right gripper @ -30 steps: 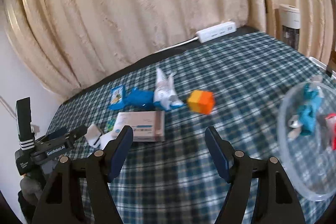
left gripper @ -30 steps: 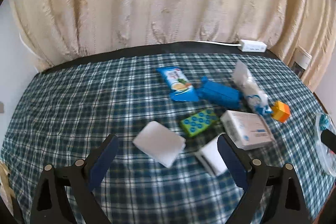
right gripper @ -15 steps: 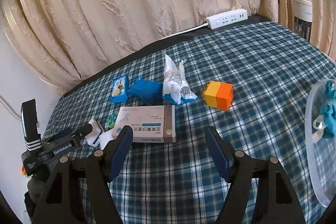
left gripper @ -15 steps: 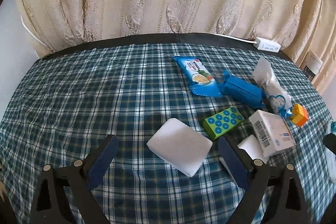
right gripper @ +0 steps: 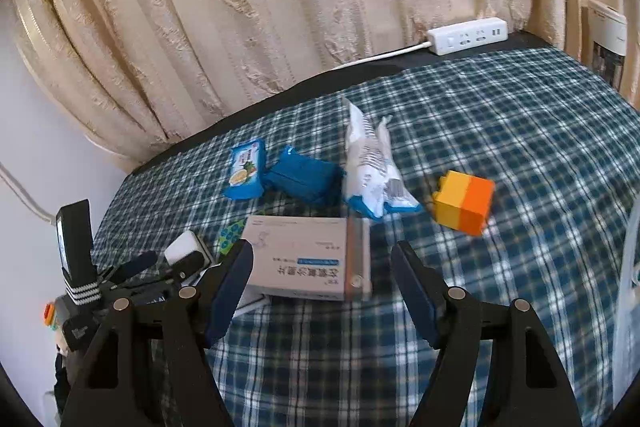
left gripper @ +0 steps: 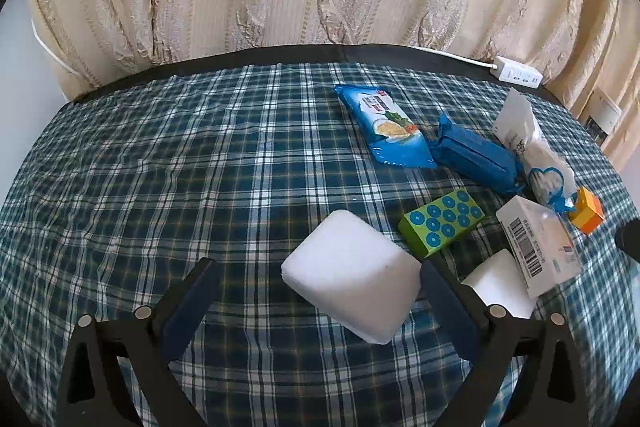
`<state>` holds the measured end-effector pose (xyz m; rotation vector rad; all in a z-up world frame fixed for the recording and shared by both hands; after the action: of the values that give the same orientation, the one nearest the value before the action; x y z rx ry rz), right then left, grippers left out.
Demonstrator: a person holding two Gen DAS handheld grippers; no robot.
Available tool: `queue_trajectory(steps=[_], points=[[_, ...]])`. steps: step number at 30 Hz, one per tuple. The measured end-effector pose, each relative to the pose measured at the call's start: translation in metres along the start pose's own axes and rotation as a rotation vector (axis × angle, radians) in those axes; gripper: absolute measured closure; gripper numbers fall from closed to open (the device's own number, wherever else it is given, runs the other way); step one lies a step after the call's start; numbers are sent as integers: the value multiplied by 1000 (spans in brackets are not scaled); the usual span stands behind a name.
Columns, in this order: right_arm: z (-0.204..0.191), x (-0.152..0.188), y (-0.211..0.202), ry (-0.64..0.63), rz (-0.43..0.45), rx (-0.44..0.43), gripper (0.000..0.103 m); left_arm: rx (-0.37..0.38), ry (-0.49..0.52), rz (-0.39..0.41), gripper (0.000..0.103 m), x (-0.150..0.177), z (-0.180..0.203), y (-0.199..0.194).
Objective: Organize objects
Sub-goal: 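Return both tools to the remaining objects on the bed, then grasp the white medicine box with the right tool and lift it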
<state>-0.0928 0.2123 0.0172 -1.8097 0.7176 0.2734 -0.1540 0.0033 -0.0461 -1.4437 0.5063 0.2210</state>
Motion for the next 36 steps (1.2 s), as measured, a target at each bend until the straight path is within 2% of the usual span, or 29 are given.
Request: queue_trajectory(steps=[6, 14, 21, 26, 30, 36], points=[[-6, -10, 7, -7, -1, -18, 30, 6, 13, -1, 1, 1, 2, 1], [-35, -29, 22, -73, -7, -96, 30, 16, -12, -6, 0, 0, -5, -1], [-58, -44, 50, -161, -42, -145, 30, 24, -24, -12, 0, 1, -7, -2], [-58, -51, 72, -192, -95, -157, 30, 21, -25, -18, 0, 2, -7, -1], [-51, -47, 82, -204, -149, -156, 30, 18, -24, -22, 0, 3, -6, 0], [-43, -25, 81, -256, -210, -162, 30, 11, -25, -29, 0, 3, -7, 1]])
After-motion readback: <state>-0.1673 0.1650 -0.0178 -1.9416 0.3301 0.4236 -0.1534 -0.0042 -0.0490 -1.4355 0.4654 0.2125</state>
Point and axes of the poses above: each gripper's, at about its wrist camera, not at the fingertips, and y roughly the way its jaws point, z to its right, x to its underside, the point moved 9 cm from there along y, roughly the way its jaws point, and after that the axes turned 11 degrees about -z, right-handed, at the moved point
